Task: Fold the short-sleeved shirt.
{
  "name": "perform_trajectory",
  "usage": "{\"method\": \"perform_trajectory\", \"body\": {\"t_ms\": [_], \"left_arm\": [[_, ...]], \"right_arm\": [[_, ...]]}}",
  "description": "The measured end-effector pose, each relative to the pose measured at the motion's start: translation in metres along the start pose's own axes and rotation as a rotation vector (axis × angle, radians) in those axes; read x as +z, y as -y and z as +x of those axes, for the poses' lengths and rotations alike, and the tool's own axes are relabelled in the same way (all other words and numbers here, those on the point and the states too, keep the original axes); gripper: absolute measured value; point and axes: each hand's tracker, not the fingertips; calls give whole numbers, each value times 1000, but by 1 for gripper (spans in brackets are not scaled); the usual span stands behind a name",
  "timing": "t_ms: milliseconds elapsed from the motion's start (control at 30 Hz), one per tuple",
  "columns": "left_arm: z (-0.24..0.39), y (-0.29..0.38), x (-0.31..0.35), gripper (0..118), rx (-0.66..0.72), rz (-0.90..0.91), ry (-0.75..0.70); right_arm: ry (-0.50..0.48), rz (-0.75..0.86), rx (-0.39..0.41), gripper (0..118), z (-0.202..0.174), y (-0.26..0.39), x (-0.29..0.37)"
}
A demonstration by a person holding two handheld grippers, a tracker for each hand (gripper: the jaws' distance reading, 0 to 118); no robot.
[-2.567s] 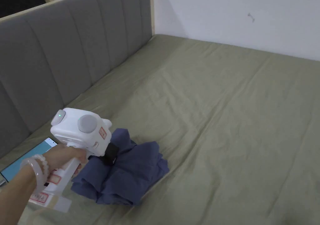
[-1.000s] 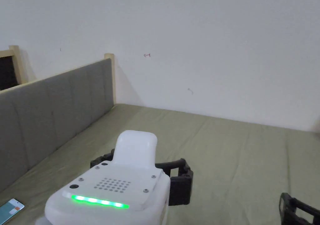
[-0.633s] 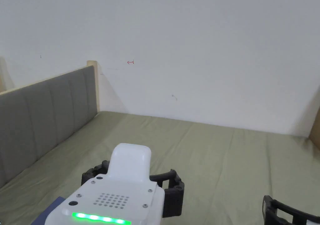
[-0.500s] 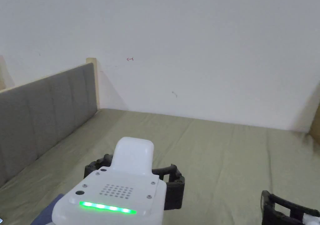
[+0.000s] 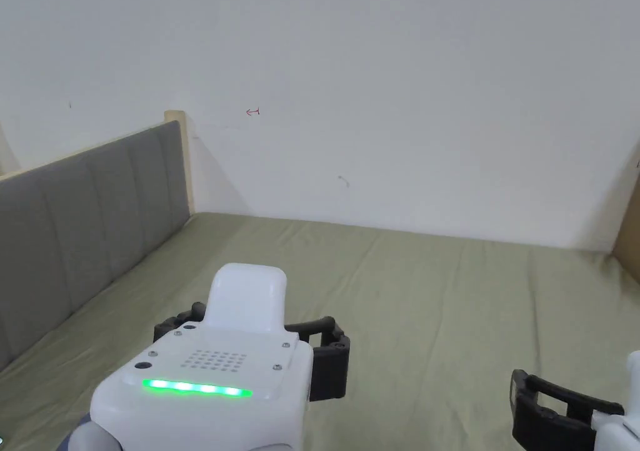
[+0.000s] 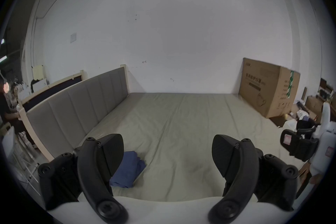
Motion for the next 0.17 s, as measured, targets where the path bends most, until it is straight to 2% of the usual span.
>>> {"method": "perform_trajectory", "body": {"t_ms": [167], "left_arm": [[2, 3, 1, 100, 11, 4, 26]], "right_arm": [[-12, -21, -6, 113, -2, 2, -2]]}}
